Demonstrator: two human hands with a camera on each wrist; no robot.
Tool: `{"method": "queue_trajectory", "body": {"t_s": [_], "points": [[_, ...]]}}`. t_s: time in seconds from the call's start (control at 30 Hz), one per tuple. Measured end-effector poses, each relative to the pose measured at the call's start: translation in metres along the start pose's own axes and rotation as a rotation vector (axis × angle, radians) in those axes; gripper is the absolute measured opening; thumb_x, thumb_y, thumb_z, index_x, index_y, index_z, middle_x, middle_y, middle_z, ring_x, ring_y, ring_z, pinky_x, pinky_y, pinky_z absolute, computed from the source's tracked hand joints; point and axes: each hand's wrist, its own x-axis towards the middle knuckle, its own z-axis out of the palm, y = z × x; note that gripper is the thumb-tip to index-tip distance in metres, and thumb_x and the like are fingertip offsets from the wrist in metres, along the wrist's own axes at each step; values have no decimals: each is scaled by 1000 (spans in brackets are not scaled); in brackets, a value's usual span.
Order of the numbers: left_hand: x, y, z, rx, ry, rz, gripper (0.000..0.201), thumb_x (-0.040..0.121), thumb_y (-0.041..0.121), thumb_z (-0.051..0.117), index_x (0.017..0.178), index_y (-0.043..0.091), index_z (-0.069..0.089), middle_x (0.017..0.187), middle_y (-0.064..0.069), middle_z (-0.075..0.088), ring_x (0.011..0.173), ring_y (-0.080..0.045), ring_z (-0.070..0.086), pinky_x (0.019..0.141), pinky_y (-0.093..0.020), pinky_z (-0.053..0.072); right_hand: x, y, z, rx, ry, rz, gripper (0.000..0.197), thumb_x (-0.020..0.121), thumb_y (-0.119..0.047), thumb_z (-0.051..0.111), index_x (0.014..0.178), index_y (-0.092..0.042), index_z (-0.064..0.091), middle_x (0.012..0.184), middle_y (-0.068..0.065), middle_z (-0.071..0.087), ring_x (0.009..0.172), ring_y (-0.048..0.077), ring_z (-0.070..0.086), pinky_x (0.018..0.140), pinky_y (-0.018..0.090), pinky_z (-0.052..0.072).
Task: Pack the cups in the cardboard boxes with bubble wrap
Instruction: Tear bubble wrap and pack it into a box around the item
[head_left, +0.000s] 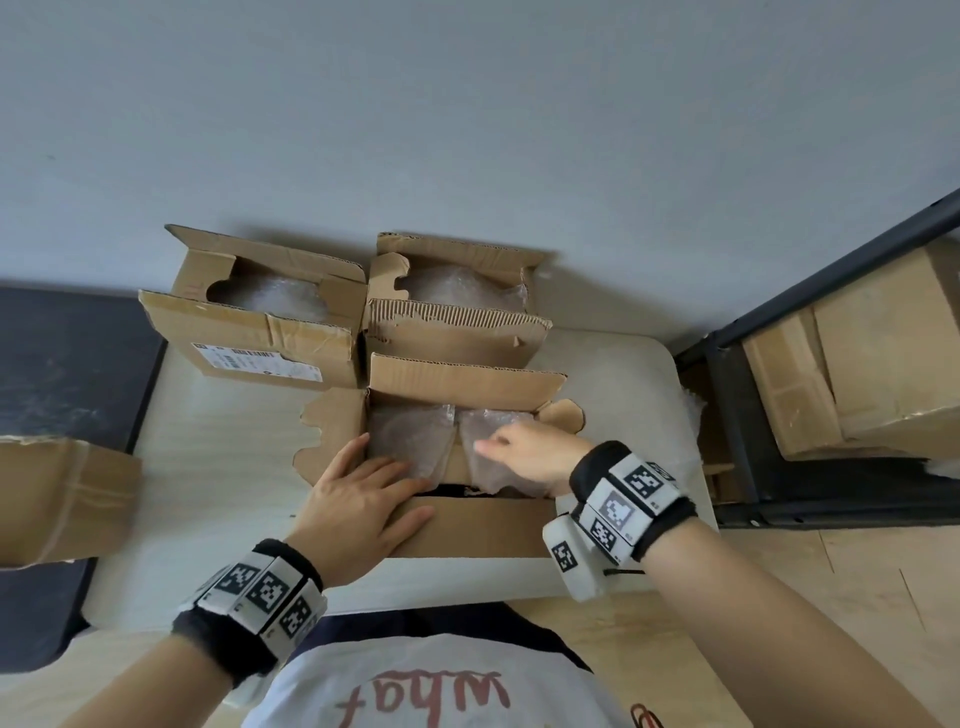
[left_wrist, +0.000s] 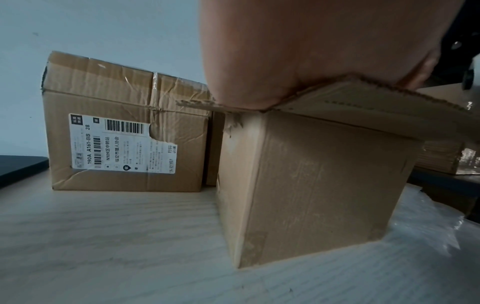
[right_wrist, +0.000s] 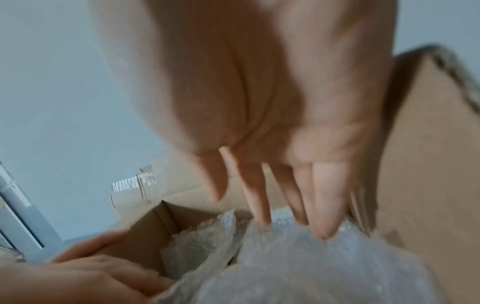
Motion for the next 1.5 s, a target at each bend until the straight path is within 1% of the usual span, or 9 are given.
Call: {"method": "queue_trajectory", "body": {"t_s": [0.2,0.4,0.67,0.9,1.03,1.17,1.3,1.4,1.5], "points": [[1,1,1,6,25,-9,59,95,55,17,108,31,70,106,6,70,106,-14,63,111,-39,14,7,1,8,-29,164,69,57,85,1,57,137,-12,36,129,14,52,112,30,56,86,33,46],[0,2,2,28,52,-1,47,92,52,29,106,32,70,103,9,71,102,-13,64,111,-39,14,30,-5,26,-109,74,188,76,86,-3,60,147,-5,14,143,23,34,127,37,44,104,43,40],[2,3,0,39,54,5,49,93,52,27,107,32,70,104,11,71,103,-12,64,111,-39,14,33,-7,19,-93,-29,229,71,93,-12,54,147,-2,10,138,19,44,125,32,47,101,37,42],[4,1,0,43,49,21,53,91,58,26,105,33,70,101,13,71,101,-12,65,110,-39,12,-10,8,19,-21,25,-48,22,98,-25,45,108,-10,58,112,5,60,99,24,56,73,28,41],[6,0,0,77,52,50,54,85,64,30,102,33,71,97,13,72,95,-12,67,107,-40,15,-16,3,28,-10,-93,-86,35,102,-34,33,82,-12,52,87,5,53,81,21,51,62,28,34],[7,-1,5,96,59,56,55,83,64,32,101,32,72,94,12,72,92,-13,68,107,-43,19,-36,12,24,183,174,-312,23,100,-27,44,95,-16,63,84,-5,63,66,7,53,58,21,38],[9,0,9,115,82,38,55,86,63,29,96,31,72,88,12,72,87,-14,69,106,-44,21,-57,47,13,479,845,-511,19,97,-17,50,111,-11,60,73,-5,65,53,11,55,48,20,43],[10,1,10,120,80,22,68,91,65,15,90,29,72,83,13,71,85,-14,69,106,-43,21,-48,91,10,532,1072,-272,12,95,-14,53,104,-9,61,76,-4,64,67,7,59,60,14,44],[11,2,7,129,68,7,71,90,67,13,88,29,73,81,14,71,84,-13,69,105,-42,21,-19,138,19,503,902,70,23,94,-13,56,116,-7,58,110,7,64,100,20,60,82,25,48]]}}
